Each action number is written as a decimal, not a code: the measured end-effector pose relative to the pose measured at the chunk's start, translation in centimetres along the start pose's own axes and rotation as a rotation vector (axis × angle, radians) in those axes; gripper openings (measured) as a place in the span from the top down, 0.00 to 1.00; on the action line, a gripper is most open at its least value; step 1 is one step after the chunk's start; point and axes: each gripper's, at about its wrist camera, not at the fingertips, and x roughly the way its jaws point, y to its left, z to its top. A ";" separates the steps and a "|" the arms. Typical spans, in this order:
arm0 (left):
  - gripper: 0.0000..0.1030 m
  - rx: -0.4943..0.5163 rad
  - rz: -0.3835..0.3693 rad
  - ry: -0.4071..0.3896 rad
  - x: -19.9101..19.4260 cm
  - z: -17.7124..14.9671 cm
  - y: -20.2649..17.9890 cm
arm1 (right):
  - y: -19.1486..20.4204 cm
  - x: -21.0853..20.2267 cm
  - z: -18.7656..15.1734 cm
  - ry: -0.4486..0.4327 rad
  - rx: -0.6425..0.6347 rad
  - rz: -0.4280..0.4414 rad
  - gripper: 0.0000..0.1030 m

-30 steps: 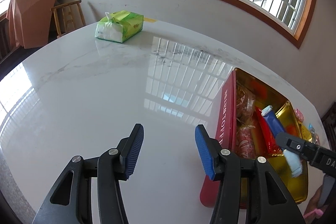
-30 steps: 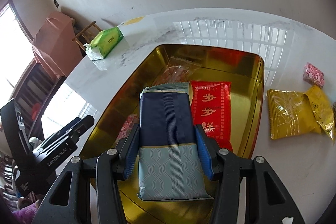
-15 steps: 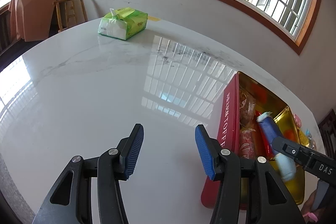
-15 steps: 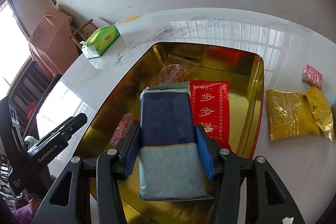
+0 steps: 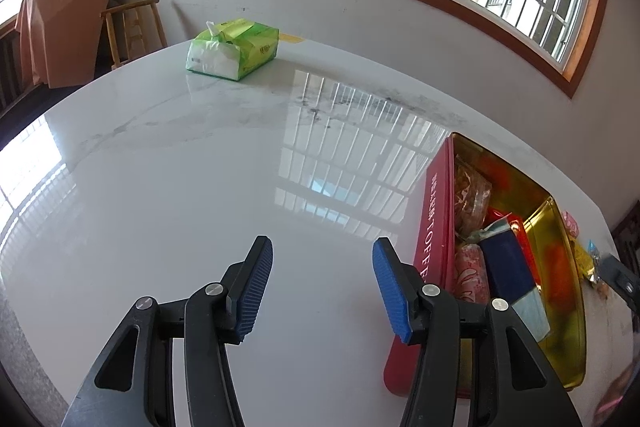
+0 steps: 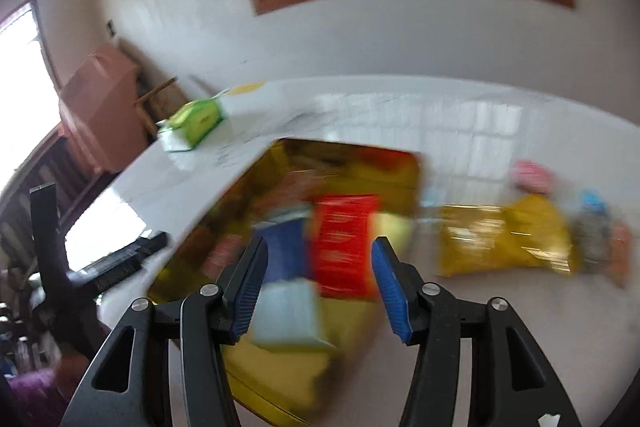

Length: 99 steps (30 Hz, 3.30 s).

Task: Organize snacks
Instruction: 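Carry the blue packet over the tin and release it with the right gripper, then grasp the yellow foil bag with the left gripper while the right grasps the orange bag, then carry the yellow foil bag over the tin and open the left gripper while the right holds the orange bag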

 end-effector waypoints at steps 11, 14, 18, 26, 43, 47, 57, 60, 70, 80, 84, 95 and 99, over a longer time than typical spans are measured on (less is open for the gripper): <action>0.48 0.132 -0.043 -0.038 -1.3 -0.2 -2.1 | -19.3 -7.2 -6.8 0.074 0.139 -0.430 0.45; 0.48 0.271 -0.130 -0.050 -3.6 0.3 -5.1 | -22.8 -8.6 -7.9 0.081 0.179 -0.488 0.44; 0.37 0.521 -0.220 -0.115 -7.4 1.7 -11.6 | -26.0 -9.5 -9.1 0.069 0.249 -0.509 0.37; 0.18 1.020 -0.452 -0.038 -7.4 2.1 -27.4 | -26.7 -10.0 -9.4 0.026 0.306 -0.455 0.24; 0.18 1.378 -0.406 0.495 9.3 -1.9 -38.6 | -29.1 -10.7 -10.4 -0.024 0.418 -0.310 0.21; 0.17 1.442 -0.410 0.551 10.1 -4.0 -38.9 | -29.3 -10.5 -10.4 -0.026 0.426 -0.301 0.21; 0.45 1.166 -0.389 0.498 7.5 -5.8 -36.3 | -29.7 -10.4 -10.3 -0.028 0.451 -0.311 0.19; 0.45 0.971 -0.375 0.487 5.1 -6.7 -34.4 | -30.2 -9.9 -9.8 -0.029 0.452 -0.308 0.19; 0.45 0.523 -0.465 0.514 -0.7 -8.3 -30.2 | -28.7 -4.6 -5.3 -0.021 0.380 -0.191 0.39; 0.45 0.524 -0.440 0.494 -3.2 -8.3 -27.6 | -27.9 0.5 -2.1 0.045 0.484 -0.106 0.40; 0.45 0.518 -0.451 0.495 -3.4 -8.3 -27.4 | -26.5 2.0 -1.1 0.076 0.444 -0.137 0.40; 0.45 0.510 -0.464 0.463 -4.4 -7.8 -27.2 | -24.8 2.2 -2.0 0.153 0.135 -0.377 0.65; 0.45 0.497 -0.468 0.429 -5.2 -7.2 -27.1 | -30.2 -2.0 -4.2 0.124 0.269 -0.448 0.65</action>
